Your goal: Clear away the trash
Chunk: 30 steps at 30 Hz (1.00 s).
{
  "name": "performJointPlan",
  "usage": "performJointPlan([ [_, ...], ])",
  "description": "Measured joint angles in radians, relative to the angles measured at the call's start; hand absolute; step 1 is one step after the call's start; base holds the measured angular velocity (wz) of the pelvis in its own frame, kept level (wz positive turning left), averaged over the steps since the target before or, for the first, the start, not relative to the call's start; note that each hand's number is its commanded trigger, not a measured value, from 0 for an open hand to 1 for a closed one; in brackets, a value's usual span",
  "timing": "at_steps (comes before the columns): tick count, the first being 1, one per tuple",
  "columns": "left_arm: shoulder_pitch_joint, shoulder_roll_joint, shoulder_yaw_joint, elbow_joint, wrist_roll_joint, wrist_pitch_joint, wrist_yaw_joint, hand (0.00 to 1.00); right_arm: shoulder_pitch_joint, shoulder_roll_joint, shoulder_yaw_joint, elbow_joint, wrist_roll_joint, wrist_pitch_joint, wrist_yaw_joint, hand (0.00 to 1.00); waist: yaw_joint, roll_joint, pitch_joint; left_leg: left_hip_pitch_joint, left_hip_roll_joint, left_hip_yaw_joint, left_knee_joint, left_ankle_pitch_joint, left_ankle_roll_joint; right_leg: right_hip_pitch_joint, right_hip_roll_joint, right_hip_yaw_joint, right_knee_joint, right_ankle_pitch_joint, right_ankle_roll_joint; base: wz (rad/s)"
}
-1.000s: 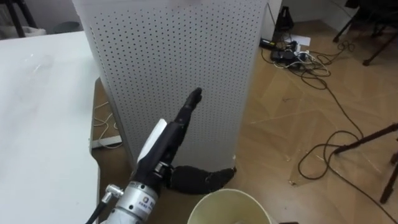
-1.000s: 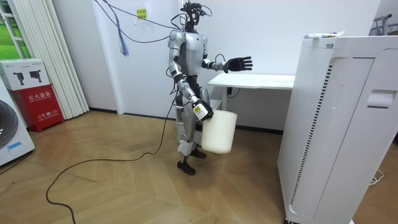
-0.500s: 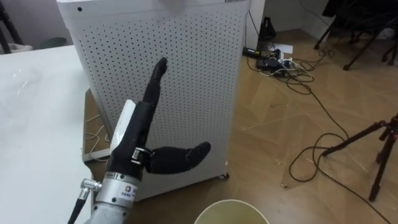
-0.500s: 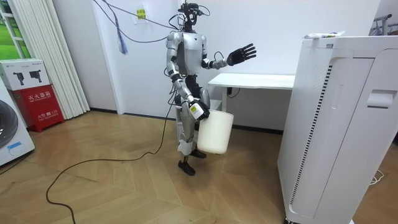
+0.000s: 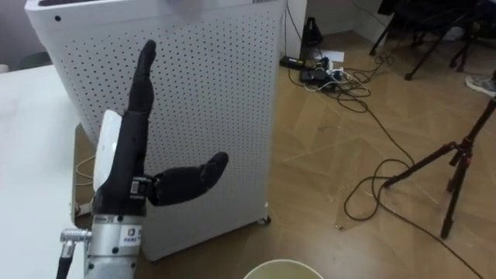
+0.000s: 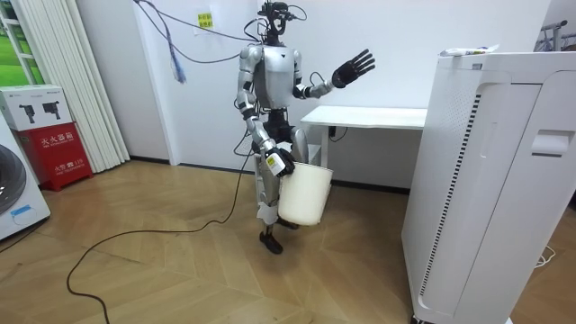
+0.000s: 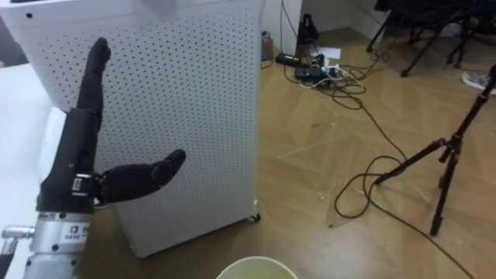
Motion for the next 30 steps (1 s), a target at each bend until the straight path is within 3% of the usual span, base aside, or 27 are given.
performJointPlan([
  [1,0.000,-0.001,-0.001,0.000,0.003,-0.008,0.003,0.00,0.001,-0.001,-0.011,0.001,0.000,0.000,-0.003,1.00,0.006,0.003,0.0010,-0.025,-0.012,-0.036,-0.056,0.018,-0.010,-0.008,0.003,0.007,0.004,-0.004,0.003,-0.26],
  [2,0.003,-0.003,0.001,-0.001,0.009,-0.028,0.011,0.00,0.001,-0.001,-0.028,0.006,0.001,0.000,-0.006,1.00,0.025,0.019,-0.0027,-0.062,-0.016,-0.081,-0.108,0.130,-0.003,-0.031,0.010,0.026,0.035,-0.029,0.009,-0.36],
  [3,0.010,0.000,0.003,-0.001,0.013,-0.035,0.019,0.00,0.002,0.002,-0.028,0.012,0.000,0.000,-0.006,1.00,0.039,0.021,-0.0063,-0.059,-0.015,-0.075,-0.111,0.132,0.025,-0.034,0.015,0.019,0.060,-0.044,0.018,-0.21],
  [4,0.015,0.009,0.008,-0.001,0.023,-0.042,0.032,0.00,0.008,0.011,-0.027,0.023,0.000,0.001,-0.001,1.00,0.043,0.003,-0.0109,-0.049,-0.015,-0.044,-0.116,0.131,0.032,-0.030,-0.007,-0.013,0.131,-0.074,0.023,0.19],
  [5,0.018,0.005,0.010,-0.001,0.038,-0.042,0.046,0.00,0.015,0.006,-0.031,0.035,0.002,0.000,0.002,1.00,0.050,-0.012,-0.0109,-0.037,-0.011,0.002,-0.113,0.124,0.039,-0.015,-0.037,-0.068,0.199,-0.121,0.034,0.23],
  [6,0.019,0.001,0.015,-0.004,0.053,-0.043,0.059,0.00,0.015,-0.004,-0.033,0.040,0.003,-0.001,-0.004,1.00,0.065,-0.021,-0.0068,-0.034,-0.013,0.029,-0.079,0.112,0.033,-0.016,-0.059,-0.091,0.195,-0.143,0.030,0.04],
  [8,0.021,0.004,0.034,-0.010,0.067,-0.052,0.072,0.00,0.011,-0.012,-0.033,0.034,-0.003,-0.001,-0.007,1.00,0.076,-0.006,-0.0069,-0.066,-0.014,0.021,-0.009,0.082,0.035,-0.017,-0.049,-0.078,0.189,-0.163,0.010,-0.17],
  [10,0.021,0.006,0.055,-0.010,0.070,-0.065,0.073,0.00,0.011,-0.006,-0.015,0.028,-0.021,-0.001,-0.004,1.00,0.083,-0.002,-0.0082,-0.067,-0.020,0.003,0.007,0.066,0.034,-0.016,-0.043,-0.057,0.189,-0.168,0.012,-0.27],
  [13,0.017,0.009,0.060,-0.012,0.089,-0.081,0.076,0.00,0.011,-0.007,-0.010,0.029,-0.022,0.003,-0.001,1.00,0.065,-0.001,-0.0138,-0.055,-0.035,-0.006,0.006,0.044,0.047,0.004,-0.065,-0.064,0.203,-0.186,0.030,0.00],
  [15,0.006,0.009,0.061,-0.011,0.116,-0.089,0.084,0.00,0.009,-0.003,-0.010,0.029,-0.022,0.003,-0.001,1.00,0.067,-0.019,-0.0079,-0.035,-0.068,0.000,0.019,0.015,0.067,-0.021,-0.108,-0.072,0.329,-0.214,0.050,0.06],
  [18,-0.006,0.012,0.060,-0.010,0.128,-0.100,0.102,0.00,0.012,-0.002,-0.009,0.030,-0.023,0.011,-0.003,1.00,0.066,-0.018,-0.0057,-0.022,-0.072,0.002,0.070,-0.028,0.078,-0.090,-0.147,-0.075,0.536,-0.168,0.072,0.10],
  [20,-0.030,0.023,0.060,-0.010,0.136,-0.111,0.131,0.00,0.012,-0.005,0.006,0.029,-0.022,0.011,-0.007,1.00,0.065,0.001,-0.0018,0.002,-0.064,-0.009,0.093,-0.052,0.088,-0.115,-0.153,-0.074,0.617,-0.106,0.079,0.07],
  [21,-0.037,0.024,0.060,-0.010,0.144,-0.113,0.144,0.00,0.011,-0.005,0.012,0.029,-0.022,0.010,-0.007,1.00,0.061,0.010,0.0005,0.005,-0.062,-0.014,0.094,-0.054,0.091,-0.112,-0.151,-0.073,0.609,-0.105,0.081,0.08],
  [22,-0.052,0.025,0.065,-0.011,0.167,-0.116,0.168,0.00,0.010,-0.004,0.014,0.026,-0.024,0.007,-0.007,1.00,0.063,0.013,0.0006,0.001,-0.062,-0.023,0.095,-0.053,0.093,-0.106,-0.143,-0.075,0.552,-0.126,0.095,0.03],
  [24,-0.060,0.027,0.084,-0.016,0.184,-0.116,0.182,0.00,0.014,-0.003,0.014,0.010,-0.029,0.003,0.003,1.00,0.061,0.023,0.0046,-0.019,-0.062,-0.025,0.093,-0.054,0.095,-0.093,-0.109,-0.060,0.340,-0.140,0.091,0.08],
  [28,-0.061,0.029,0.085,-0.022,0.198,-0.114,0.181,0.00,0.017,-0.002,0.014,0.004,-0.037,0.002,0.024,1.00,0.059,0.038,-0.0044,-0.023,-0.061,-0.043,0.064,-0.052,0.093,-0.028,-0.082,-0.062,0.195,-0.137,0.088,0.09],
  [30,-0.060,0.029,0.086,-0.031,0.210,-0.114,0.182,0.00,0.019,-0.002,0.018,0.004,-0.044,0.002,0.038,1.00,0.060,0.036,-0.0068,-0.005,-0.060,-0.050,0.043,-0.050,0.089,-0.009,-0.074,-0.061,0.160,-0.133,0.088,0.08],
])
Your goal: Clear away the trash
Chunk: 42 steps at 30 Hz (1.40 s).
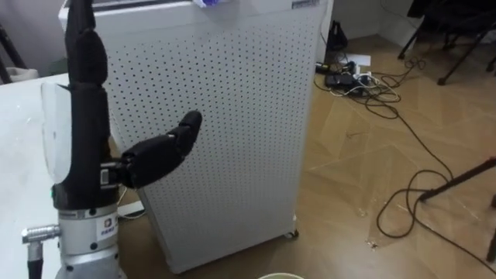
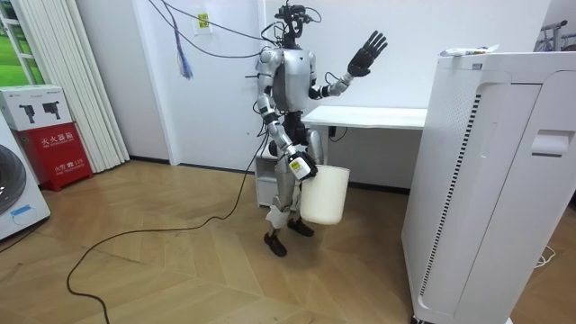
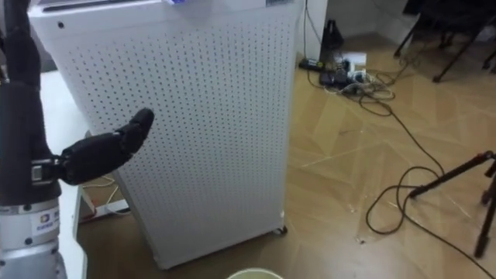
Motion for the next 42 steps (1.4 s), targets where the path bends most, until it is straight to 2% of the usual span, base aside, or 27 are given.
performJointPlan([
  [5,-0.001,0.003,0.000,-0.007,0.034,0.000,0.034,0.00,0.000,-0.001,0.002,-0.003,0.000,0.000,0.013,1.00,0.010,-0.018,-0.0077,0.051,0.002,-0.020,-0.045,0.005,-0.009,0.067,0.012,-0.013,-0.076,0.005,-0.003,0.07],
  [8,0.000,0.019,0.001,-0.033,0.053,0.002,0.039,0.00,-0.005,-0.002,0.002,-0.009,-0.002,0.000,0.015,1.00,0.014,-0.032,-0.0110,0.074,0.002,-0.036,-0.073,0.010,-0.017,0.095,0.022,-0.013,-0.116,0.011,-0.008,0.00],
  [13,0.000,0.020,-0.002,-0.064,0.074,0.010,0.036,0.00,-0.007,-0.002,-0.001,-0.047,-0.035,0.000,0.012,1.00,0.006,-0.037,-0.0096,0.112,0.005,-0.059,-0.121,0.019,-0.031,0.147,0.036,-0.016,-0.185,0.026,-0.014,0.04],
  [17,0.000,0.021,-0.009,-0.065,0.074,0.031,0.036,0.00,-0.007,0.003,0.001,-0.056,-0.036,0.000,0.015,1.00,0.005,-0.039,-0.0095,0.121,0.009,-0.078,-0.131,0.023,-0.037,0.168,0.048,-0.016,-0.217,0.032,-0.023,0.00],
  [22,0.000,0.021,-0.008,-0.075,0.087,0.050,0.035,0.00,-0.005,0.000,0.001,-0.079,-0.037,0.000,0.016,1.00,0.005,-0.036,-0.0091,0.122,0.011,-0.095,-0.135,0.026,-0.042,0.170,0.055,0.003,-0.232,0.035,-0.028,-0.07],
  [25,-0.007,0.032,-0.008,-0.103,0.123,0.058,0.035,0.00,0.003,-0.005,0.002,-0.099,-0.037,0.000,0.017,1.00,0.001,-0.033,-0.0078,0.132,0.011,-0.104,-0.155,0.026,-0.043,0.169,0.057,0.018,-0.232,0.035,-0.029,-0.11],
  [30,-0.087,0.064,-0.009,-0.110,0.198,0.089,0.038,0.00,0.019,-0.023,0.003,-0.132,-0.061,0.000,0.038,1.00,-0.020,-0.023,-0.0056,0.143,0.009,-0.112,-0.169,0.027,-0.044,0.168,0.057,0.032,-0.240,0.035,-0.029,-0.06],
  [32,-0.099,0.077,-0.011,-0.110,0.212,0.096,0.041,0.00,0.020,-0.028,0.003,-0.132,-0.099,0.000,0.054,1.00,-0.022,-0.007,-0.0038,0.168,0.012,-0.118,-0.181,0.027,-0.045,0.173,0.059,0.029,-0.231,0.038,-0.032,-0.36],
  [35,-0.126,0.111,-0.025,-0.103,0.211,0.113,0.039,0.00,0.019,-0.036,0.003,-0.132,-0.114,0.008,0.057,1.00,-0.055,0.014,0.0027,0.174,0.010,-0.119,-0.174,0.028,-0.045,0.182,0.057,0.059,-0.213,0.041,-0.034,-0.09],
  [36,-0.134,0.111,-0.030,-0.098,0.210,0.120,0.035,0.00,0.021,-0.040,0.003,-0.131,-0.122,0.010,0.056,1.00,-0.062,0.044,0.0084,0.204,0.032,-0.174,-0.207,0.031,-0.046,0.126,0.078,0.055,-0.133,0.022,-0.039,-0.26],
  [37,-0.138,0.116,-0.029,-0.095,0.210,0.124,0.035,0.00,0.020,-0.037,0.002,-0.131,-0.134,0.010,0.055,1.00,-0.055,0.053,0.0068,0.215,0.042,-0.212,-0.223,0.031,-0.046,0.096,0.094,0.060,-0.137,0.025,-0.046,-0.70],
  [38,-0.151,0.132,-0.022,-0.077,0.213,0.133,0.037,0.00,0.008,-0.030,0.002,-0.133,-0.165,0.010,0.062,1.00,-0.059,0.059,0.0097,0.217,0.051,-0.246,-0.223,0.027,-0.054,0.049,0.118,0.079,-0.220,0.086,-0.068,-0.47],
  [39,-0.153,0.131,-0.022,-0.058,0.214,0.137,0.034,0.00,0.011,-0.032,0.002,-0.138,-0.180,0.011,0.063,1.00,-0.076,0.069,0.0031,0.214,0.057,-0.245,-0.221,0.027,-0.064,0.059,0.122,0.057,-0.231,0.123,-0.079,-0.12],
  [40,-0.175,0.142,-0.025,-0.009,0.219,0.140,0.012,0.00,0.019,-0.032,0.002,-0.152,-0.189,0.015,0.064,1.00,-0.106,0.065,0.0048,0.202,0.053,-0.201,-0.203,0.037,-0.092,0.080,0.112,0.063,-0.239,0.134,-0.081,0.20],
  [41,-0.202,0.149,-0.026,0.029,0.219,0.152,-0.014,0.00,0.020,-0.031,0.000,-0.160,-0.186,0.019,0.064,1.00,-0.114,0.052,0.0099,0.181,0.051,-0.131,-0.207,0.034,-0.105,0.086,0.103,0.125,-0.252,0.134,-0.081,0.16],
  [42,-0.224,0.151,-0.026,0.044,0.219,0.157,-0.023,0.00,0.017,-0.034,-0.007,-0.162,-0.186,0.019,0.062,1.00,-0.117,0.052,0.0104,0.155,0.051,-0.108,-0.218,0.038,-0.107,0.084,0.101,0.158,-0.257,0.134,-0.080,0.24],
])
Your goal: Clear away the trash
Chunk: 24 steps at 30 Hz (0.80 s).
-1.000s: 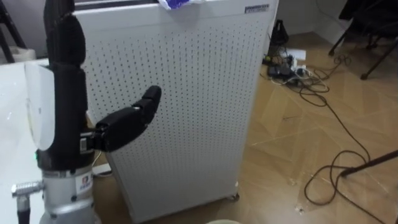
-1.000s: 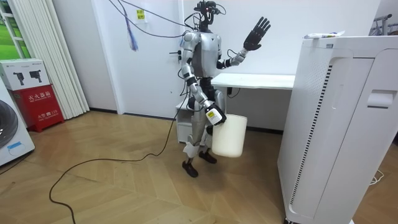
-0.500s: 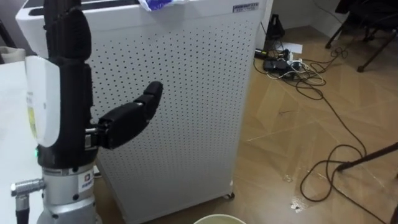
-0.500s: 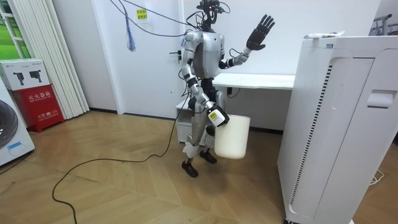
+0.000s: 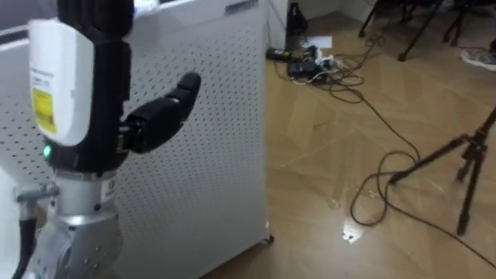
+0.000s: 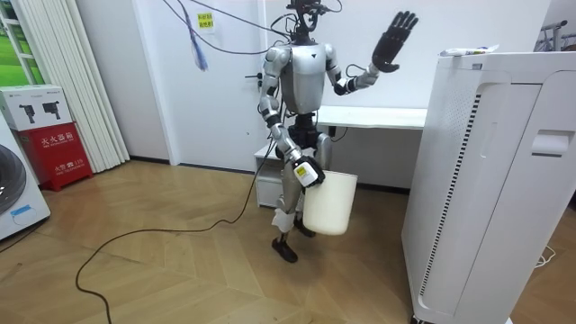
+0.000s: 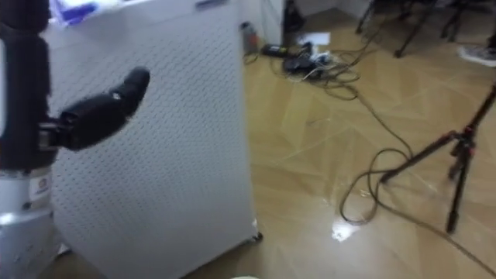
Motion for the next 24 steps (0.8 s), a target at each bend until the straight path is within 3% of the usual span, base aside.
performJointPlan([
  [1,-0.058,0.000,-0.005,0.041,0.000,0.004,-0.008,0.00,-0.001,-0.008,-0.014,0.000,0.000,0.010,0.000,1.00,-0.005,0.003,-0.0021,-0.070,0.000,0.020,-0.030,0.027,-0.002,-0.002,-0.006,0.040,-0.010,0.000,0.010,0.31],
  [2,-0.094,0.002,-0.006,0.085,0.007,0.013,-0.007,0.00,0.000,-0.024,-0.013,0.000,-0.003,0.031,0.006,1.00,0.005,-0.003,-0.0061,-0.100,0.000,0.061,-0.023,0.096,0.029,0.000,-0.018,0.052,-0.004,-0.007,0.023,0.08],
  [3,-0.103,0.009,-0.007,0.110,0.010,0.042,-0.007,0.00,0.002,-0.033,-0.012,-0.003,-0.005,0.044,0.011,1.00,0.022,-0.003,-0.0095,-0.079,-0.003,0.087,-0.018,0.106,0.030,0.002,-0.019,0.046,0.002,-0.006,0.027,-0.21],
  [6,-0.132,0.041,-0.007,0.161,0.008,0.082,-0.007,0.00,-0.002,-0.048,-0.013,-0.007,-0.016,0.059,0.041,1.00,0.021,-0.002,-0.0095,-0.046,-0.013,0.088,-0.025,0.103,0.033,0.036,-0.022,0.023,-0.012,-0.003,0.031,-0.13],
  [9,-0.179,0.077,-0.007,0.226,-0.011,0.110,-0.007,0.00,-0.002,-0.049,-0.016,-0.037,-0.043,0.091,0.052,1.00,0.017,0.011,-0.0097,-0.036,-0.016,0.108,-0.029,0.102,0.033,0.041,-0.027,0.032,-0.011,-0.003,0.031,-0.09],
  [14,-0.225,0.088,-0.006,0.295,-0.030,0.163,-0.028,0.00,-0.002,-0.051,-0.034,-0.038,-0.062,0.110,0.061,1.00,0.014,0.041,-0.0150,-0.016,-0.023,0.122,-0.043,0.101,0.035,0.048,-0.030,0.034,-0.011,-0.006,0.036,-0.11],
  [24,-0.293,0.104,-0.004,0.363,-0.028,0.230,-0.067,0.00,0.002,-0.054,-0.032,-0.038,-0.086,0.148,0.066,1.00,0.016,0.054,-0.0130,-0.019,-0.013,0.138,-0.041,0.094,0.041,0.032,-0.016,0.036,0.008,-0.011,0.042,-0.04],
])
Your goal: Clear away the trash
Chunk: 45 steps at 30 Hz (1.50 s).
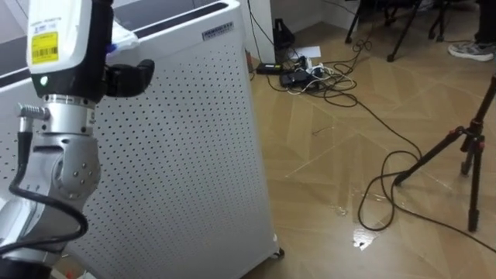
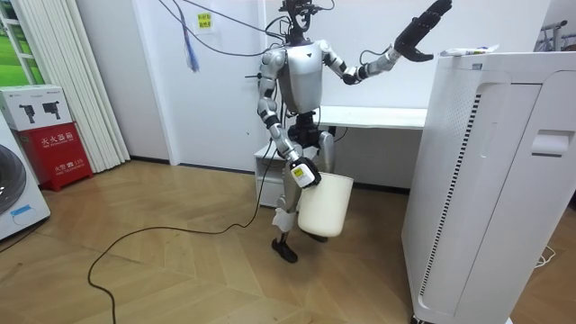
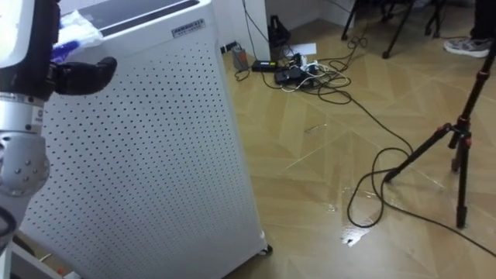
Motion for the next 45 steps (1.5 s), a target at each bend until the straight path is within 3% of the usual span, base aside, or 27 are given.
performJointPlan([
  [13,-0.001,0.007,0.000,0.001,0.017,0.029,-0.004,0.00,-0.004,0.001,0.001,0.002,0.000,0.016,0.000,1.00,0.006,-0.003,-0.0004,-0.009,0.000,0.004,0.006,0.000,0.000,-0.009,-0.001,0.000,0.002,0.000,0.000,0.00],
  [19,-0.001,0.007,0.000,0.001,0.017,0.037,-0.042,0.00,-0.006,0.001,0.001,0.002,-0.001,0.016,-0.008,1.00,0.005,-0.005,-0.0001,-0.018,0.000,0.004,0.009,0.000,0.000,-0.016,-0.001,0.000,0.003,0.000,0.000,0.00],
  [33,-0.001,0.012,0.000,0.018,0.018,0.092,-0.198,0.00,-0.006,-0.002,0.001,0.001,0.001,0.018,-0.016,1.00,0.008,-0.016,-0.0031,-0.017,0.001,0.010,0.010,0.000,0.000,-0.016,-0.001,0.001,0.003,0.000,0.000,0.00],
  [45,-0.001,0.032,0.000,0.062,0.017,0.101,-0.227,0.00,-0.007,-0.015,0.001,0.001,0.009,0.018,-0.016,1.00,0.008,-0.013,-0.0042,-0.014,0.002,0.011,0.009,0.000,0.000,-0.014,-0.001,0.002,0.004,0.000,0.000,0.00],
])
